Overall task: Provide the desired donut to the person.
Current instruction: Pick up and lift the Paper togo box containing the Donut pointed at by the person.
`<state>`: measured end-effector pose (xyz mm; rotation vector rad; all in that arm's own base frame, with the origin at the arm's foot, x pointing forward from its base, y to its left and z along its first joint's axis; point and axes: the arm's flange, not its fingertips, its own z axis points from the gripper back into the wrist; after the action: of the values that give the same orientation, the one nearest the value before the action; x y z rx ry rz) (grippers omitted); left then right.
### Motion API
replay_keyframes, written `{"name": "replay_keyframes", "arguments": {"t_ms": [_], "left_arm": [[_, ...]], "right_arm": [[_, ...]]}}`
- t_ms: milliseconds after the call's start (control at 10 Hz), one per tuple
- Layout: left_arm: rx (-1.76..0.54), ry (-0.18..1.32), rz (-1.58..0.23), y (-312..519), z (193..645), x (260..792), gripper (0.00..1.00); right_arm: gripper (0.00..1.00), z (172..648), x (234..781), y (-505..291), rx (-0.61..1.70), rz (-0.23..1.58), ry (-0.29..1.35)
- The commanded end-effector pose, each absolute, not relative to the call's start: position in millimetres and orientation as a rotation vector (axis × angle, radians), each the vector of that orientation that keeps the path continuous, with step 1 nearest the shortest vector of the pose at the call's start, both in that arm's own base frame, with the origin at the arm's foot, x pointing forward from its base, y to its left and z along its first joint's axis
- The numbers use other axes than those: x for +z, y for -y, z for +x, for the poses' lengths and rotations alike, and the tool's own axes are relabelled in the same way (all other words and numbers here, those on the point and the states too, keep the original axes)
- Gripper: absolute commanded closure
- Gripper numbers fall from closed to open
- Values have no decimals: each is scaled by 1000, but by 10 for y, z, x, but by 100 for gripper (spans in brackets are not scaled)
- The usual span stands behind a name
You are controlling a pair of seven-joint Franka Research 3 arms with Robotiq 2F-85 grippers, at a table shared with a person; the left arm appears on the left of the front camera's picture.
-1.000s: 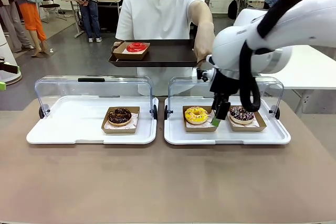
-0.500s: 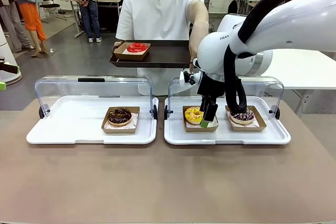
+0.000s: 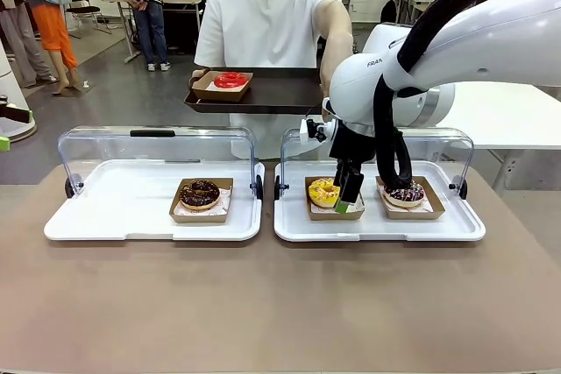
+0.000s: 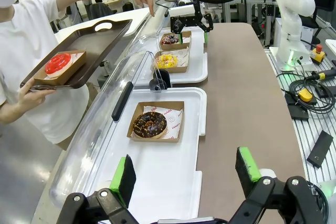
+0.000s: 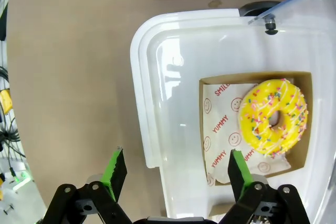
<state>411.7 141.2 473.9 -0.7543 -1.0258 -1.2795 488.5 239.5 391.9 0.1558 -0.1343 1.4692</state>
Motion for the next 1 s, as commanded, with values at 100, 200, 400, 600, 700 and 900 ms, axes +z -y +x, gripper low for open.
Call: {"name": "replay_keyframes", "arguments": {"t_ms": [100,200,400,600,700,900], "left_arm": [[-1276,1047,-760,-1415,4114,4747,0],[-1276,1047,-760,-1415,4114,4747,0],[-1276,1047,-760,-1415,4114,4747,0],[-1276,1047,-760,-1415,4114,4747,0],[-1276,1047,-760,-1415,4114,4747,0],[-1276,1047,-760,-1415,4114,4747,0]], "right_arm": [[0,4873,3832,-2394,1489,31,150],[0,4880,3804,-2383,1498,26,143],[0,4906,3742,-2349,1516,-8,119],[0,4950,3676,-2300,1521,22,102],[0,4972,3624,-2279,1526,21,85],[0,5028,3537,-2252,1527,22,64]]}}
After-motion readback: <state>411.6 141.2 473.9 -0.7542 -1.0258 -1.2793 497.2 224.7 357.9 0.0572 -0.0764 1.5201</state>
